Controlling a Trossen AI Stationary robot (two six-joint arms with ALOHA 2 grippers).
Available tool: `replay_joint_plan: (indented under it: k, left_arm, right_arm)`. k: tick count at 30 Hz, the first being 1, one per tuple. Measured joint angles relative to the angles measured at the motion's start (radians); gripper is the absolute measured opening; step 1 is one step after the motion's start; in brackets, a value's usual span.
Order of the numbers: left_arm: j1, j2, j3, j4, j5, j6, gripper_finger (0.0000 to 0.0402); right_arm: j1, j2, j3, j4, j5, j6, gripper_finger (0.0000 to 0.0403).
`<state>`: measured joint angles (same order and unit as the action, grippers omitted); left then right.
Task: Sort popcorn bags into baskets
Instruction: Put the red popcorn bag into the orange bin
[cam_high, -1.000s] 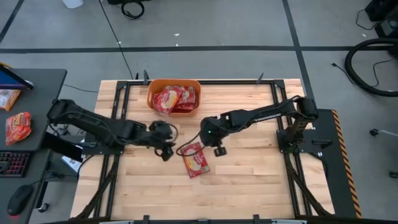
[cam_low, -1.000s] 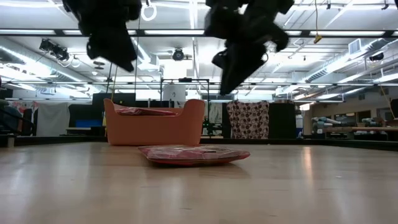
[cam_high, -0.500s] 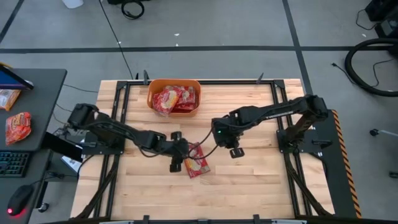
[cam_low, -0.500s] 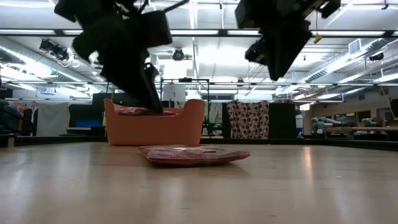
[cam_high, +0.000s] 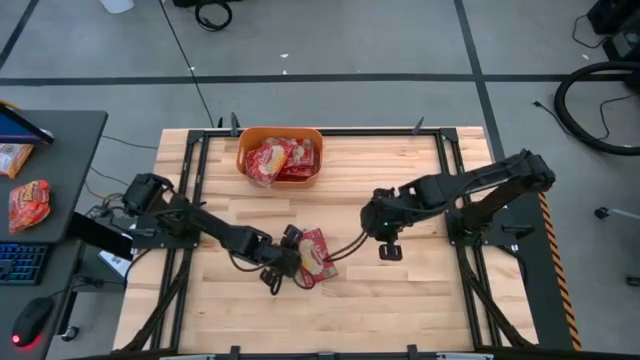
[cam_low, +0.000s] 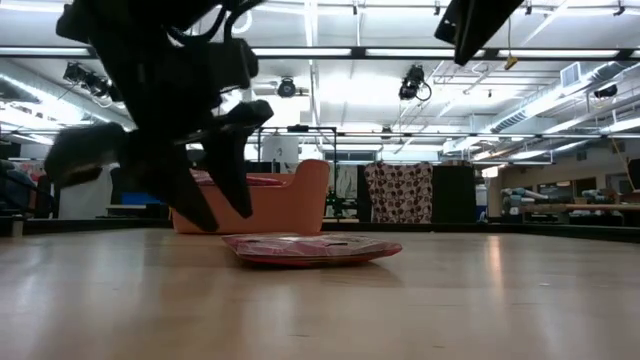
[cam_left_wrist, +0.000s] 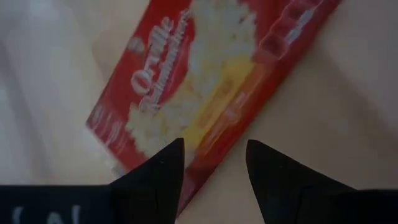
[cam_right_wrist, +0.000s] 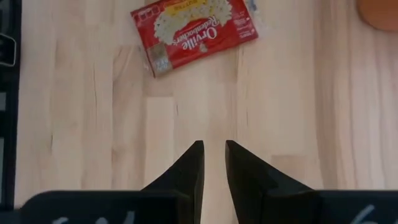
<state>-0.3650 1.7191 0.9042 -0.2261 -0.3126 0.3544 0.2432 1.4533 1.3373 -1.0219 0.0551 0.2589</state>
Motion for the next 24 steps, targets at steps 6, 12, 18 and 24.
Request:
replay_joint_plan:
  k: [6, 12, 18, 24]
  left_arm:
    - [0.014, 0.026, 0.001, 0.026, 0.028, 0.023, 0.0159]
    - [0.013, 0.049, 0.0, -0.001, 0.043, 0.026, 0.0143]
    - [0.013, 0.062, 0.002, 0.012, 0.02, 0.033, 0.0141]
    - [0.014, 0.066, 0.002, 0.018, 0.005, 0.033, 0.0125]
  right_arm:
    - [0.05, 0.003, 0.0, 0.005, 0.031, 0.081, 0.0071]
    - [0.075, 0.02, 0.0, 0.03, 0.031, 0.124, 0.0071]
    - [0.081, 0.028, 0.0, 0.056, 0.037, 0.159, 0.0071]
    - [0.083, 0.029, 0.0, 0.075, 0.039, 0.175, 0.0071]
